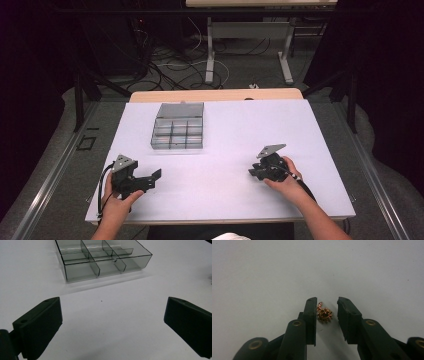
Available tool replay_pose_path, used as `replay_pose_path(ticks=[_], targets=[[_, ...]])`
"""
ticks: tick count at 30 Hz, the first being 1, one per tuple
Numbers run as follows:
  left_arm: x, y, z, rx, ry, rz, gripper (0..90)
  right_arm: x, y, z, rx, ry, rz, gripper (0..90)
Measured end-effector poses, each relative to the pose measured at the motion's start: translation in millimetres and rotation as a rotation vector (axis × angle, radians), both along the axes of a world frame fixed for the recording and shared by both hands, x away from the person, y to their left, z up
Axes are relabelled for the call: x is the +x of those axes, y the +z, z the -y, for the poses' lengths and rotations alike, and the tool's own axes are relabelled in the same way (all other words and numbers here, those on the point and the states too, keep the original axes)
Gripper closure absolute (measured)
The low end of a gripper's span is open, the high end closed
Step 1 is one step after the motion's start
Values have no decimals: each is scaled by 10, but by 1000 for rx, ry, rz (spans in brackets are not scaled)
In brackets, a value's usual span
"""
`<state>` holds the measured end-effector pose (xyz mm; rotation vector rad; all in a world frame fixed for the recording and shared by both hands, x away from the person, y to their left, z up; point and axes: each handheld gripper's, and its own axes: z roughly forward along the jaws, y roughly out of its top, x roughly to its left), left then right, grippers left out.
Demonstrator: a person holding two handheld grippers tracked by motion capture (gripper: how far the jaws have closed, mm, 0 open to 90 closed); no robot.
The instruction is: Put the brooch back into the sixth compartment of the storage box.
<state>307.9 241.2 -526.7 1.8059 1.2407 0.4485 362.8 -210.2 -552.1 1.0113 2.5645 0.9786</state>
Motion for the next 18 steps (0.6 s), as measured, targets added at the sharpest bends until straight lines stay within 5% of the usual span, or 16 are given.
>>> replay_pose_path(ticks=[18], targets=[[1, -2, 4, 2, -2, -3, 18, -16, 5, -17, -10, 15, 1, 769]])
